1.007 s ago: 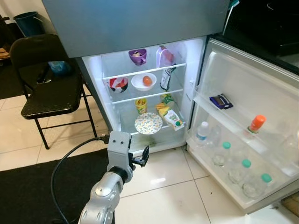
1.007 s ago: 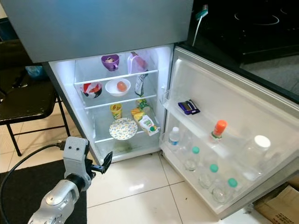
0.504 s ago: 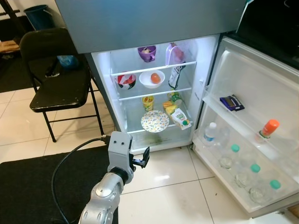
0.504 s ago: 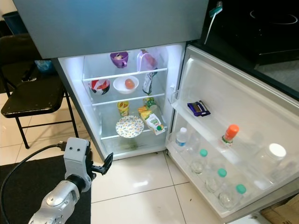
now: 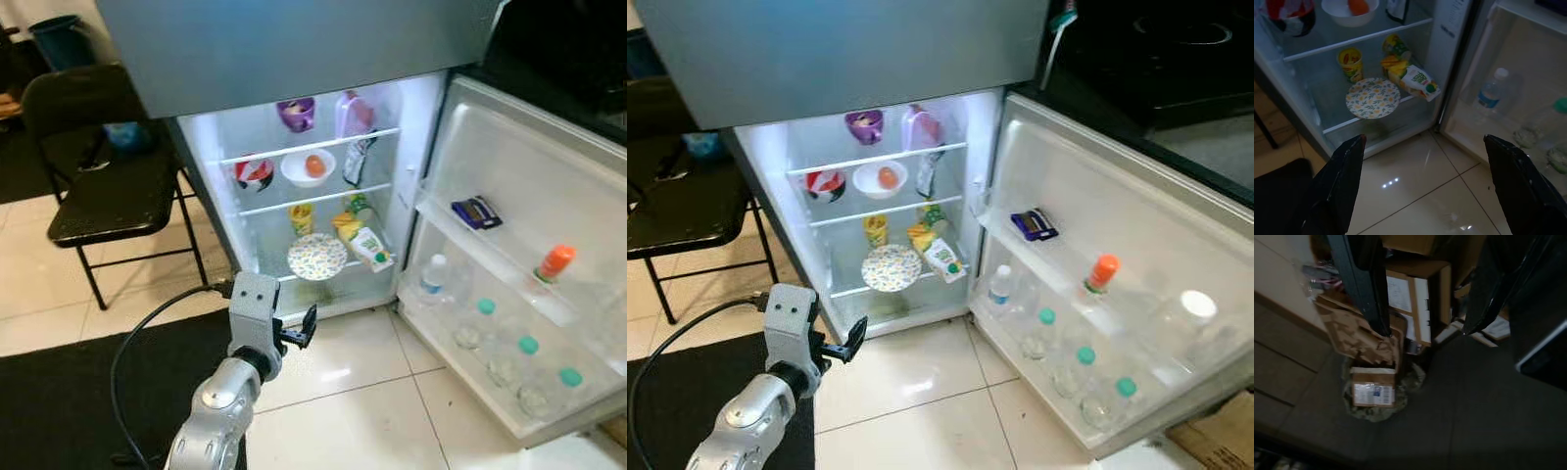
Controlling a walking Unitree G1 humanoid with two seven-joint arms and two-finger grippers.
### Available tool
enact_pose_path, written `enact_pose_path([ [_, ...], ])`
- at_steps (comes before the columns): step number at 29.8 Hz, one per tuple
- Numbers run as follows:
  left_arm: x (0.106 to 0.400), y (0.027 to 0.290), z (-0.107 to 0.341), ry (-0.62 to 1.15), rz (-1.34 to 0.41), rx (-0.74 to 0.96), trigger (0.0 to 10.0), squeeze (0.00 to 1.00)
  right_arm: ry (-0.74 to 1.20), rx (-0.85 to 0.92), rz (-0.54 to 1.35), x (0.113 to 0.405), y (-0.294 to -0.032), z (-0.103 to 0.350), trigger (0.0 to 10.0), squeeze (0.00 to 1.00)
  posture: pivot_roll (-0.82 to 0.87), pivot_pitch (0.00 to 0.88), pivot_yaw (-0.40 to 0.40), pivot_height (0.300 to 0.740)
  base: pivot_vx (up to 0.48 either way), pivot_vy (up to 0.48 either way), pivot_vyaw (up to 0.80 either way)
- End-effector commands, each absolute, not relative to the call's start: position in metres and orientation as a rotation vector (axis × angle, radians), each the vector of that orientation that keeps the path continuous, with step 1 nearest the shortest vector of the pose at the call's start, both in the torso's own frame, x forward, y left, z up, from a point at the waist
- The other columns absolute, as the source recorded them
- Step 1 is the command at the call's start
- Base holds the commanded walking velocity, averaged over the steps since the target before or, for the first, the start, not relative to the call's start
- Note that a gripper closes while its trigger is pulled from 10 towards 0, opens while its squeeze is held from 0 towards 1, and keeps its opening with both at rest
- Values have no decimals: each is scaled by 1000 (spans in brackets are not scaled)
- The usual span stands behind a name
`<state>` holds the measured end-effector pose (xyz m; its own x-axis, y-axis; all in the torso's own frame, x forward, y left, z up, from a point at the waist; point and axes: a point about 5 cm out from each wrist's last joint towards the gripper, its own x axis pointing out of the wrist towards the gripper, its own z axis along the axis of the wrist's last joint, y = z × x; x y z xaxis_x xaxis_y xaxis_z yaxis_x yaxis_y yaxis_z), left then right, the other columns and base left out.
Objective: Restocking fridge
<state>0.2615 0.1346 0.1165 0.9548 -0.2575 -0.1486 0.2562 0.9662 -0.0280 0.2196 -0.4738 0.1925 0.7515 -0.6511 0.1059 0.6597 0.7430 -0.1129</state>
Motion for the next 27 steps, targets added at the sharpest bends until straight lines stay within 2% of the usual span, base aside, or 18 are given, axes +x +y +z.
enact_pose_path([
  [1, 259, 137, 112, 175, -261, 8, 10000, 0, -69, -135, -564, 237, -459, 192, 10000, 0, -115, 163, 72, 740, 0, 0, 0],
  [7, 258, 136, 112, 179, -263, 8, 10000, 0, -101, -65, -361, 243, -451, 198, 10000, 0, -118, 170, 70, 740, 0, 0, 0],
  [10, 257, 135, 112, 180, -264, 7, 10000, 0, -107, -53, -322, 243, -450, 199, 10000, 0, -119, 172, 69, 740, 0, 0, 0],
  [15, 256, 134, 109, 187, -267, 7, 10000, 0, -110, 52, -62, 236, -443, 201, 10000, 0, -122, 177, 62, 740, 0, 0, 0],
  [18, 256, 134, 109, 189, -266, 7, 10000, 0, -110, 52, -32, 232, -444, 202, 10000, 0, -123, 180, 60, 740, 0, 0, 0],
  [20, 256, 133, 109, 190, -264, 5, 10000, 0, -90, -8, -258, 222, -463, 204, 10000, 0, -128, 181, 58, 740, 0, 0, 0],
  [21, 256, 133, 109, 190, -264, 5, 10000, 0, -90, -8, -258, 222, -463, 204, 10000, 0, -128, 181, 58, 740, 0, 0, 0],
  [24, 256, 132, 108, 192, -266, 3, 10000, 0, 67, -209, -691, 195, -491, 195, 10000, 0, -131, 180, 56, 740, 0, 0, 0],
  [25, 256, 132, 108, 192, -266, 3, 10000, 0, 67, -209, -691, 195, -491, 195, 10000, 0, -131, 180, 56, 740, 0, 0, 0],
  [27, 256, 131, 108, 190, -267, 2, 10000, 0, 173, -295, -837, 178, -499, 185, 10000, 0, -130, 179, 55, 740, 0, 0, 0],
])
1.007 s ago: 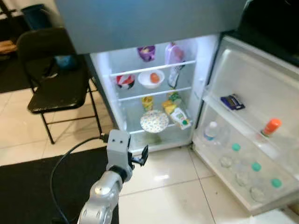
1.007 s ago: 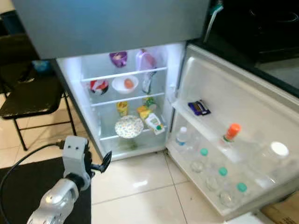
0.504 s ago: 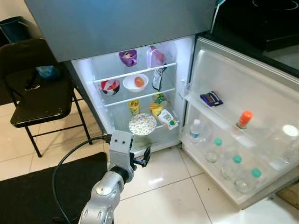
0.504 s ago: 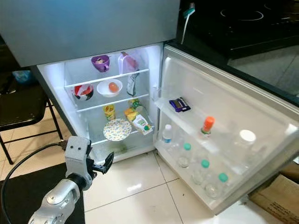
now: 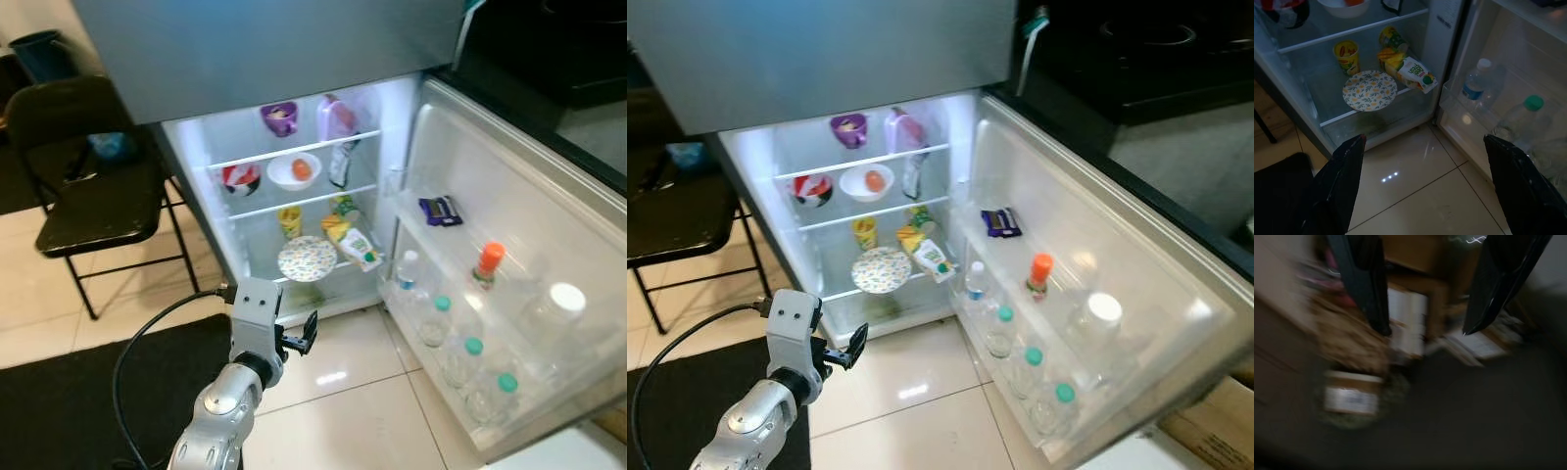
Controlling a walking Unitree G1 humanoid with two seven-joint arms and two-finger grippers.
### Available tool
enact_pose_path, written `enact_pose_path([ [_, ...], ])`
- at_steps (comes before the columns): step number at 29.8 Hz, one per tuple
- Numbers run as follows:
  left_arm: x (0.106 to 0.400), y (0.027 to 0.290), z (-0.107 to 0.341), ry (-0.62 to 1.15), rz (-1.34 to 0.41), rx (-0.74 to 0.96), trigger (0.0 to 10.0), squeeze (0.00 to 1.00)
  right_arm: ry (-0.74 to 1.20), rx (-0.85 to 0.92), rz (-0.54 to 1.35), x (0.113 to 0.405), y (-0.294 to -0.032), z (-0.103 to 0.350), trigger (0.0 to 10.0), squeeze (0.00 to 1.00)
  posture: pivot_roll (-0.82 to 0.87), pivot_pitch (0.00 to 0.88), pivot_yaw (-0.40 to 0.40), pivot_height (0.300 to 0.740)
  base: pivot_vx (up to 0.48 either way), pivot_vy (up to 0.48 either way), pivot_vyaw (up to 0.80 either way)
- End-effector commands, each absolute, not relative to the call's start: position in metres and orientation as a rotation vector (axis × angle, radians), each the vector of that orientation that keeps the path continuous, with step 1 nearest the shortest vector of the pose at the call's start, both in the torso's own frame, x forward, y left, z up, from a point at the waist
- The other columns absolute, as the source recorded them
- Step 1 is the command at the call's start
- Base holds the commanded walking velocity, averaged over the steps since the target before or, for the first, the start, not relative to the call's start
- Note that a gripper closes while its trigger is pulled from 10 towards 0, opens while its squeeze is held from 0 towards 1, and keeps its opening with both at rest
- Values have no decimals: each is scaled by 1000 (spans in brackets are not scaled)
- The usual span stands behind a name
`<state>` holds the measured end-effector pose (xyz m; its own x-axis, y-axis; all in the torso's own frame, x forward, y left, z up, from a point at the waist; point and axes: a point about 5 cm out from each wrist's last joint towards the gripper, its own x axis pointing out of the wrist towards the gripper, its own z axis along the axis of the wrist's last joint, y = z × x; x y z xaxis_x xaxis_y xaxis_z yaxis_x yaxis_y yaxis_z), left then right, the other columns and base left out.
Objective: Restocking fridge
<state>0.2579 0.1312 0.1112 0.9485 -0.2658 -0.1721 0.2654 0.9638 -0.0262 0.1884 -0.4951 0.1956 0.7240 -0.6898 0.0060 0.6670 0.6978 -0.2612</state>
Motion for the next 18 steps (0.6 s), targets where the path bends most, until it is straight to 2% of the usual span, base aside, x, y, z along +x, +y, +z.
enact_pose_path([
  [1, 256, 131, 108, 190, -267, 1, 10000, 0, 196, -306, -855, 174, -500, 179, 10000, 0, -130, 179, 55, 740, 0, 0, 0],
  [6, 256, 132, 108, 189, -265, 1, 10000, 0, 244, -275, -834, 173, -494, 162, 10000, 0, -127, 180, 57, 740, 0, 0, 0],
  [10, 256, 132, 109, 191, -266, 4, 10000, 0, 315, -296, -749, 183, -478, 135, 10000, 0, -125, 182, 60, 740, 0, 0, 0],
  [13, 256, 133, 109, 190, -267, 4, 10000, 0, 383, -275, -623, 195, -455, 105, 10000, 0, -124, 183, 62, 740, 0, 0, 0],
  [14, 256, 133, 109, 190, -267, 4, 10000, 0, 383, -275, -623, 195, -455, 105, 10000, 0, -124, 183, 62, 740, 0, 0, 0],
  [16, 256, 132, 109, 190, -267, 4, 10000, 0, 447, -282, -473, 205, -431, 81, 10000, 0, -124, 185, 63, 740, 0, 0, 0],
  [17, 256, 132, 109, 190, -267, 4, 10000, 0, 447, -282, -473, 205, -431, 81, 10000, 0, -124, 185, 63, 740, 0, 0, 0],
  [18, 256, 132, 109, 190, -268, 3, 10000, 0, 492, -272, -343, 210, -411, 62, 10000, 0, -122, 186, 63, 740, 0, 0, 0],
])
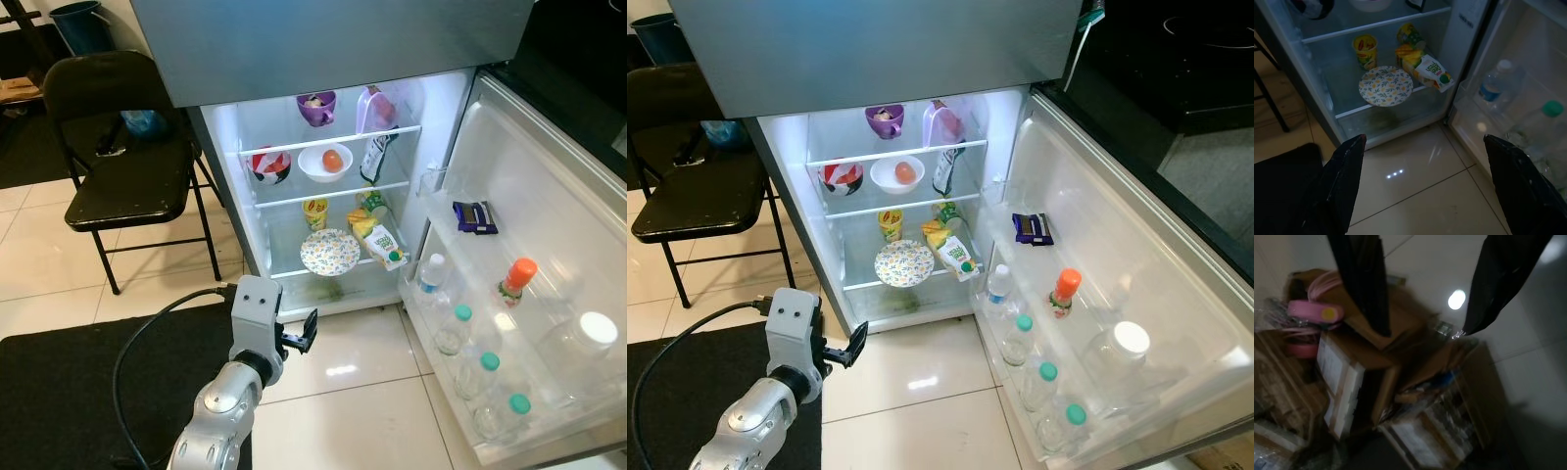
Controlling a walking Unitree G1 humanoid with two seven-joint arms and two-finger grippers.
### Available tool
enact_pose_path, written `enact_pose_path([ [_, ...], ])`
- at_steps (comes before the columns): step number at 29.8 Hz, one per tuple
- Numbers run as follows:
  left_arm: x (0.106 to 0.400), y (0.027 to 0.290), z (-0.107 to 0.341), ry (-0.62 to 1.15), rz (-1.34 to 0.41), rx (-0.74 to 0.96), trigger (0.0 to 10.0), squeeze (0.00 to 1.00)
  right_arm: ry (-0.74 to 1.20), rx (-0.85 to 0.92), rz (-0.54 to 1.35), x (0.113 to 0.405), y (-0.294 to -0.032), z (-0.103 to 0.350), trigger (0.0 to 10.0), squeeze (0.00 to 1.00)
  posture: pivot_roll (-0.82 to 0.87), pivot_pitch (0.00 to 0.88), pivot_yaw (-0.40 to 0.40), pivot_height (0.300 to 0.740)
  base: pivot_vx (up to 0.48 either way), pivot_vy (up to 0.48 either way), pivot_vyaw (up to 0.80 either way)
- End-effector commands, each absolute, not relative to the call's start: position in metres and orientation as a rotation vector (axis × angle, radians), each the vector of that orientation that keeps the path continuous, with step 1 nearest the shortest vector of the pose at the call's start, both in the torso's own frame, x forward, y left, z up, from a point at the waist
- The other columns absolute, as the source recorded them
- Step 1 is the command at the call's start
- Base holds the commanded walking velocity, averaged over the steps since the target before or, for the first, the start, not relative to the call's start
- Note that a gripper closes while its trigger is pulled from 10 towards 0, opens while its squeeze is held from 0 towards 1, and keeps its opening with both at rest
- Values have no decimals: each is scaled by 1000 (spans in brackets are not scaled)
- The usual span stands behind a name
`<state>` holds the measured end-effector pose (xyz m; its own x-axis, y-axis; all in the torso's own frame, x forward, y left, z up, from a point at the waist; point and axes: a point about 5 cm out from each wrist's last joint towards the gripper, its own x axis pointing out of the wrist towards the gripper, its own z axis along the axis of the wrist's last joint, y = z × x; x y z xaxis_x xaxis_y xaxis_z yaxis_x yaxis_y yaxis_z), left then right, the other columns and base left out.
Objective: Restocking fridge
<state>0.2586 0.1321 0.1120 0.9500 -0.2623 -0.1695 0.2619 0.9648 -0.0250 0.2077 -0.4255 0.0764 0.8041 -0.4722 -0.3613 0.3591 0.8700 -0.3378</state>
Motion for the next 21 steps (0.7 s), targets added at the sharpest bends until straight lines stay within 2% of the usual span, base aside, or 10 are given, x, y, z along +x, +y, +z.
enact_pose_path([
  [1, 256, 132, 109, 190, -268, 3, 10000, 0, 492, -272, -343, 210, -411, 62, 10000, 0, -122, 186, 63, 740, 0, 0, 0],
  [4, 256, 132, 109, 190, -268, 3, 10000, 0, 508, -266, -276, 212, -399, 54, 10000, 0, -122, 188, 62, 740, 0, 0, 0],
  [6, 256, 131, 109, 191, -268, 2, 10000, 0, 527, -255, -185, 216, -382, 41, 10000, 0, -123, 190, 61, 740, 0, 0, 0],
  [12, 255, 130, 109, 192, -267, 0, 10000, 0, 523, -243, -143, 219, -373, 37, 10000, 0, -122, 190, 58, 740, 0, 0, 0],
  [13, 255, 130, 109, 192, -266, -2, 10000, 0, 506, -194, -84, 222, -366, 35, 10000, 0, -122, 191, 57, 740, 0, 0, 0],
  [16, 255, 131, 109, 193, -264, -2, 10000, 0, 492, -166, 19, 225, -353, 33, 10000, 0, -122, 191, 57, 740, 0, 0, 0],
  [18, 255, 131, 109, 193, -264, -2, 10000, 0, 492, -166, 19, 225, -353, 33, 10000, 0, -122, 191, 57, 740, 0, 0, 0],
  [20, 255, 131, 108, 194, -262, -4, 10000, 0, 464, -136, 137, 231, -336, 31, 10000, 0, -126, 193, 53, 740, 0, 0, 0],
  [21, 255, 131, 108, 194, -262, -4, 10000, 0, 464, -136, 137, 231, -336, 31, 10000, 0, -126, 193, 53, 740, 0, 0, 0],
])
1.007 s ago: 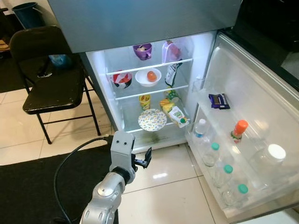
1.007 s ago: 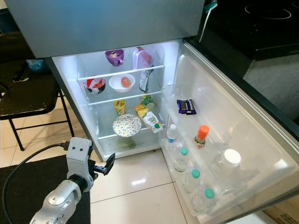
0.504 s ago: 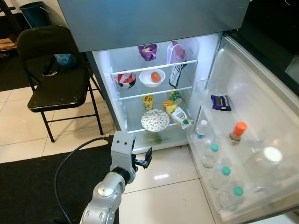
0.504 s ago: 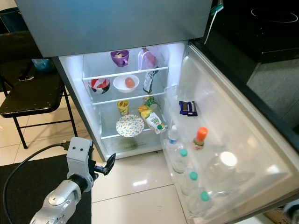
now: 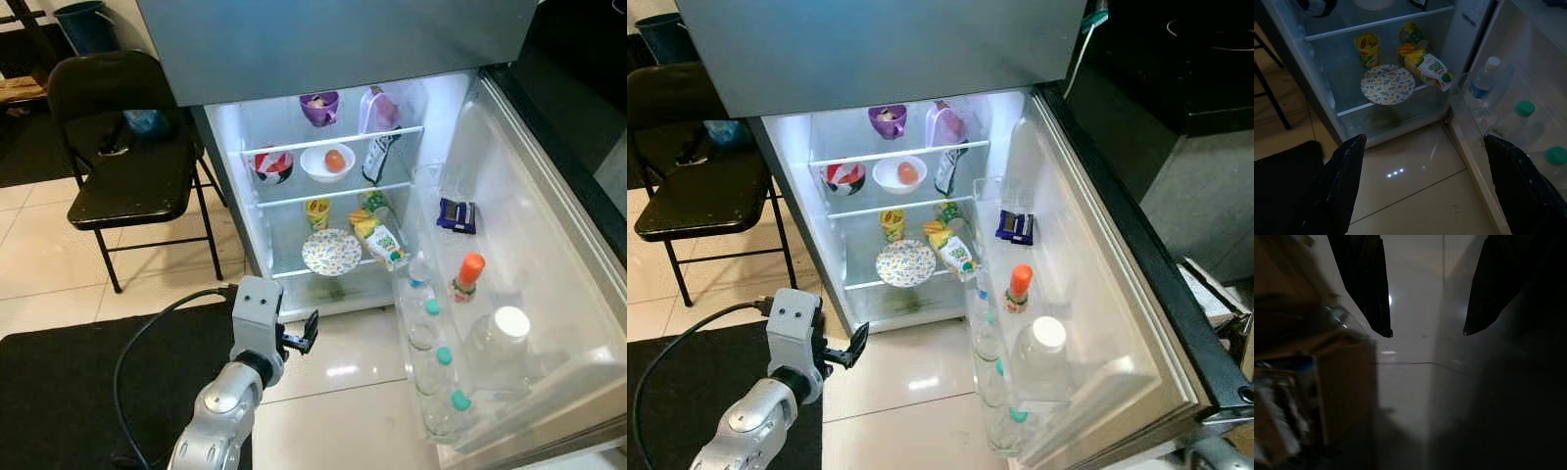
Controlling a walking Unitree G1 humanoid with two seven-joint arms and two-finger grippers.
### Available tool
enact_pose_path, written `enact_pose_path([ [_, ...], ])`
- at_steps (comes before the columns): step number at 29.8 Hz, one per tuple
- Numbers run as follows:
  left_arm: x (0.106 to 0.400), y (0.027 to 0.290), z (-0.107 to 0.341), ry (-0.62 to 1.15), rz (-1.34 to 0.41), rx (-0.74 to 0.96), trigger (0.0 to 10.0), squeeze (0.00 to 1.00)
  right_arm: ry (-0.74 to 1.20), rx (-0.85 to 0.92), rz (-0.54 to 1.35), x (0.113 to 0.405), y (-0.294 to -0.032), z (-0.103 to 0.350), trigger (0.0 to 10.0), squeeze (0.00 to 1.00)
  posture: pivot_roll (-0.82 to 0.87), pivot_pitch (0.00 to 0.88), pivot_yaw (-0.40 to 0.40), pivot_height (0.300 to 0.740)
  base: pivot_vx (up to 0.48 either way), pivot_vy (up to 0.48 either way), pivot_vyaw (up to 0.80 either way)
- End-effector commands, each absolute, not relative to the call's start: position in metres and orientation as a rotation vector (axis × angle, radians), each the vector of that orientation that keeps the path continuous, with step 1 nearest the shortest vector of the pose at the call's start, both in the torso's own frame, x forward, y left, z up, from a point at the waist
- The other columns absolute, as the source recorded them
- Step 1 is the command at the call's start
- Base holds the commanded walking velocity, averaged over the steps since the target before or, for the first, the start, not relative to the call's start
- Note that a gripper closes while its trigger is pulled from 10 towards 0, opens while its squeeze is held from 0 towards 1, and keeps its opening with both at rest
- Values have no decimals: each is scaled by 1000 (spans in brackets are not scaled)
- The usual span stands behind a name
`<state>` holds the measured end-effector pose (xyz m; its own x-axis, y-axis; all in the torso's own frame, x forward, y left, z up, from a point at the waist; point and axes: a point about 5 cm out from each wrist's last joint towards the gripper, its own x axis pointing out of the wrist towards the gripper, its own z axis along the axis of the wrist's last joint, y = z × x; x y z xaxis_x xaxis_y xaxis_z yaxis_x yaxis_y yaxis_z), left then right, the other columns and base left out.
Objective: Restocking fridge
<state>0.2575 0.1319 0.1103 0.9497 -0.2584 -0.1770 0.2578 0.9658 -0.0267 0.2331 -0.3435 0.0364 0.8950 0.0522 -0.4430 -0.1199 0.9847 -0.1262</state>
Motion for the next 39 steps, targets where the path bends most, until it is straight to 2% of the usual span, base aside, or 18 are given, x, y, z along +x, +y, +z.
enact_pose_path([
  [1, 255, 131, 108, 194, -261, -4, 10000, 0, 446, -118, 198, 234, -326, 31, 10000, 0, -126, 193, 53, 740, 0, 0, 0],
  [12, 255, 130, 108, 194, -260, -6, 10000, 0, 339, -54, 494, 251, -270, 44, 10000, 0, -125, 190, 51, 740, 0, 0, 0],
  [17, 255, 130, 108, 194, -260, -6, 10000, 0, 322, -46, 521, 253, -264, 47, 10000, 0, -122, 189, 49, 740, 0, 0, 0],
  [18, 254, 131, 108, 191, -250, -5, 10000, 0, 311, -43, 566, 253, -253, 49, 10000, 0, -122, 189, 48, 740, 0, 0, 0],
  [19, 256, 134, 109, 181, -214, 7, 10000, 0, 302, -42, 610, 253, -241, 51, 10000, 0, -122, 188, 45, 740, 0, 0, 0],
  [20, 256, 134, 109, 181, -214, 7, 10000, 0, 302, -42, 610, 253, -241, 51, 10000, 0, -122, 188, 45, 740, 0, 0, 0],
  [23, 263, 159, 113, 134, 37, 50, 10000, 0, 279, -40, 692, 254, -214, 56, 10000, 0, -124, 186, 45, 740, 0, 0, 0],
  [24, 263, 159, 113, 134, 37, 50, 10000, 0, 279, -40, 692, 254, -214, 56, 10000, 0, -124, 186, 45, 740, 0, 0, 0],
  [27, 264, 179, 115, 119, 196, 84, 10000, 0, 268, -24, 758, 253, -198, 62, 10000, 0, -120, 184, 46, 740, 0, 0, 0],
  [31, 260, 186, 113, 131, 229, 112, 10000, 0, 249, -4, 813, 253, -185, 68, 10000, 0, -120, 185, 47, 740, 0, 0, 0],
  [34, 251, 194, 106, 174, 284, 137, 10000, 0, 189, 16, 941, 253, -151, 85, 10000, 0, -120, 184, 51, 740, 0, 0, 0],
  [35, 251, 194, 106, 174, 284, 137, 10000, 0, 189, 16, 941, 253, -151, 85, 10000, 0, -120, 184, 51, 740, 0, 0, 0],
  [36, 247, 193, 102, 198, 283, 125, 10000, 0, 147, 37, 983, 254, -131, 95, 10000, 0, -120, 184, 51, 740, 0, 0, 0],
  [37, 247, 193, 102, 198, 283, 125, 10000, 0, 147, 37, 983, 254, -131, 95, 10000, 0, -120, 184, 51, 740, 0, 0, 0],
  [39, 241, 188, 97, 220, 235, 93, 10000, 0, 58, 32, 988, 260, -108, 110, 10000, 0, -107, 186, 48, 740, 0, 0, 0],
])
